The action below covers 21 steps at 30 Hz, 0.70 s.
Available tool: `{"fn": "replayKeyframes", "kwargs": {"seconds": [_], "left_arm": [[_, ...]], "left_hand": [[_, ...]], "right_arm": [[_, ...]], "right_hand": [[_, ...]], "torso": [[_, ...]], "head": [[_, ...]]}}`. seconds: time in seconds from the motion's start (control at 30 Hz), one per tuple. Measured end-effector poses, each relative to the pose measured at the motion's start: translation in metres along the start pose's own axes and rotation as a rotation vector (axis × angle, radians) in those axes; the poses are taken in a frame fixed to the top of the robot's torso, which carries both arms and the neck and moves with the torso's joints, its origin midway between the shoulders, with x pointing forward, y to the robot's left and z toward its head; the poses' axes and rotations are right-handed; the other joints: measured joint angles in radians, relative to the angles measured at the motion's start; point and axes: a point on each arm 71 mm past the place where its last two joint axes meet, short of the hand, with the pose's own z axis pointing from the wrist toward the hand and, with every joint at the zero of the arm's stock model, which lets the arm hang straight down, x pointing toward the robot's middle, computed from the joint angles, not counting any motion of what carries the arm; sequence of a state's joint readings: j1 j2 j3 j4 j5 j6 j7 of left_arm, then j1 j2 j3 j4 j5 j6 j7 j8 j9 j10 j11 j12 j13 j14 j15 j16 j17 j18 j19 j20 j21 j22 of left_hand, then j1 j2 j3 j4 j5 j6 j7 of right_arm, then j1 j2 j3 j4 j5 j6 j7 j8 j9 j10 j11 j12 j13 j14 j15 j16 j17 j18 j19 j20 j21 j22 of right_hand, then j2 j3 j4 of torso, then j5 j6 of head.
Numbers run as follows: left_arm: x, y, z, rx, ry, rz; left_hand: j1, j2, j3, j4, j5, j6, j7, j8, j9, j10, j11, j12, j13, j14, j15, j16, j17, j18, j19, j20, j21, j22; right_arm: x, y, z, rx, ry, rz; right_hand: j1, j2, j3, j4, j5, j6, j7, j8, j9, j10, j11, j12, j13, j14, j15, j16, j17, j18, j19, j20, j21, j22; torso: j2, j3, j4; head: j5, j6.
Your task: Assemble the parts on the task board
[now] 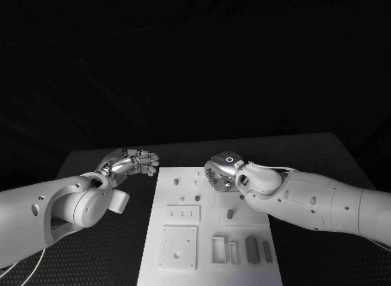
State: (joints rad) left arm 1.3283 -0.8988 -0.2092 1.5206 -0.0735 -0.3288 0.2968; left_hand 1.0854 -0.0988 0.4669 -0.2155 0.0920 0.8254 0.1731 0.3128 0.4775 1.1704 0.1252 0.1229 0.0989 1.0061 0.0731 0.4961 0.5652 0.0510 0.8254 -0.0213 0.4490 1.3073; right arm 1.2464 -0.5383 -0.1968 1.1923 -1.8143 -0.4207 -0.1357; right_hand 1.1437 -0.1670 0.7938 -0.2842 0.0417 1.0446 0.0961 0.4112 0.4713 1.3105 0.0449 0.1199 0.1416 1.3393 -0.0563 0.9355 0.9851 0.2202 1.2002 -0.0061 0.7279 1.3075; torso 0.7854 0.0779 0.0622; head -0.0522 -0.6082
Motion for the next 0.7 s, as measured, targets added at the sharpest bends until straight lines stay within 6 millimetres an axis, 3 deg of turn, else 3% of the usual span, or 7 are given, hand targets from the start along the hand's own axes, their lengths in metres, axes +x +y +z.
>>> {"fn": "replayKeyframes", "kwargs": {"seconds": [0.7], "left_arm": [[0.007, -0.001, 0.005, 0.004, 0.013, 0.0]], "left_hand": [[0.0, 0.0, 0.003, -0.003, 0.0, 0.0, 0.0, 0.0, -0.001, 0.0, 0.0, -0.004, 0.0, 0.0, 0.0, -0.004, 0.002, -0.005, 0.0, 0.0, 0.004, 0.001]], "right_arm": [[-0.012, 0.022, 0.031, 0.025, -0.098, -0.026]], "right_hand": [[-0.008, -0.008, 0.009, 0.003, 0.005, 0.003, -0.003, 0.002, 0.007, 0.0, 0.0, -0.002, 0.037, 0.0, 0.0, 0.001, 0.0, -0.004, 0.004, -0.003, 0.012, 0.0]], "torso": [[0.003, 0.0004, 0.0051]], "head": [[0.006, 0.014]]}}
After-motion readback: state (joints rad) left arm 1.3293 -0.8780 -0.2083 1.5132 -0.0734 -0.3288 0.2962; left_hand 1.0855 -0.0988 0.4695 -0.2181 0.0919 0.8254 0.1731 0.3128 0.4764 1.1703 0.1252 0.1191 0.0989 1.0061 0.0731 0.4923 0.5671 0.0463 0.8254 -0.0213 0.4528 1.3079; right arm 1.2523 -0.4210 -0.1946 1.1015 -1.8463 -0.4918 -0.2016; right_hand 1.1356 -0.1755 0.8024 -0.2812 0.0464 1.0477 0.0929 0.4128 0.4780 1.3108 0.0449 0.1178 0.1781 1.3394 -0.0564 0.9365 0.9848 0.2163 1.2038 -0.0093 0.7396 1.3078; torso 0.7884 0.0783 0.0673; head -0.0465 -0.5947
